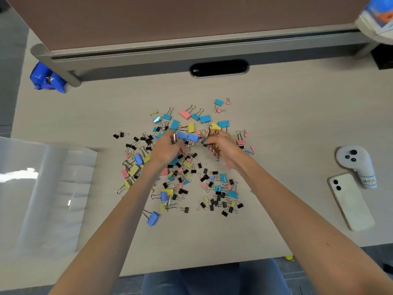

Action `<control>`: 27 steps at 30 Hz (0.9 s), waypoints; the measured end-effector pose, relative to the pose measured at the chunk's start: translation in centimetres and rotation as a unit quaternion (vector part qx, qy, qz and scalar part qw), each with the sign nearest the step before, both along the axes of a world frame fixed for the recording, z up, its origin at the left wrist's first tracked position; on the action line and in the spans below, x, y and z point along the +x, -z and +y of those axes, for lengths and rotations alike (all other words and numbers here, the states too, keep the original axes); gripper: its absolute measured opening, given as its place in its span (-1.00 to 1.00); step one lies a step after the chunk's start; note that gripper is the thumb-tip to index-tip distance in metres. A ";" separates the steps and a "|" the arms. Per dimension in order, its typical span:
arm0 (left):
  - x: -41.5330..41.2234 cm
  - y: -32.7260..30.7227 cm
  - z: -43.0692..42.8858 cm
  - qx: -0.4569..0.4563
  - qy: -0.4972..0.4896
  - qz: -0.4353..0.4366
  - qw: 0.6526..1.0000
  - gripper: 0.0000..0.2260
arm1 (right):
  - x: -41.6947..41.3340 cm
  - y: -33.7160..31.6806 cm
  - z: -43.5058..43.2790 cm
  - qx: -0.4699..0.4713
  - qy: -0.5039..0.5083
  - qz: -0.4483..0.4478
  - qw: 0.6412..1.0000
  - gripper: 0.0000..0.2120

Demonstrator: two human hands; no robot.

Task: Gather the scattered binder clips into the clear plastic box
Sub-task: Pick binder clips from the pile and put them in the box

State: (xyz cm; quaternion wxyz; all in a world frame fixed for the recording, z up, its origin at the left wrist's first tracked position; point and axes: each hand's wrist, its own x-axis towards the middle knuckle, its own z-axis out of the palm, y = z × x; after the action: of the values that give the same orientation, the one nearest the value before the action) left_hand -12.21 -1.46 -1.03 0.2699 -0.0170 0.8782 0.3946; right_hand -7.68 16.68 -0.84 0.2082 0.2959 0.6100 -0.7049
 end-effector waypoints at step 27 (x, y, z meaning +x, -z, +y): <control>-1.7 1.6 1.9 -0.283 0.143 0.179 0.931 -0.63 | -1.8 1.3 0.4 0.568 -0.402 0.254 0.672 -0.72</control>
State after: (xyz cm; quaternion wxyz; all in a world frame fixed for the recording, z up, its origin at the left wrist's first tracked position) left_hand -13.88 0.43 -2.58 0.1458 0.1043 0.9802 0.0838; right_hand -9.44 17.04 -2.14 0.1002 -0.1076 0.9820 -0.1183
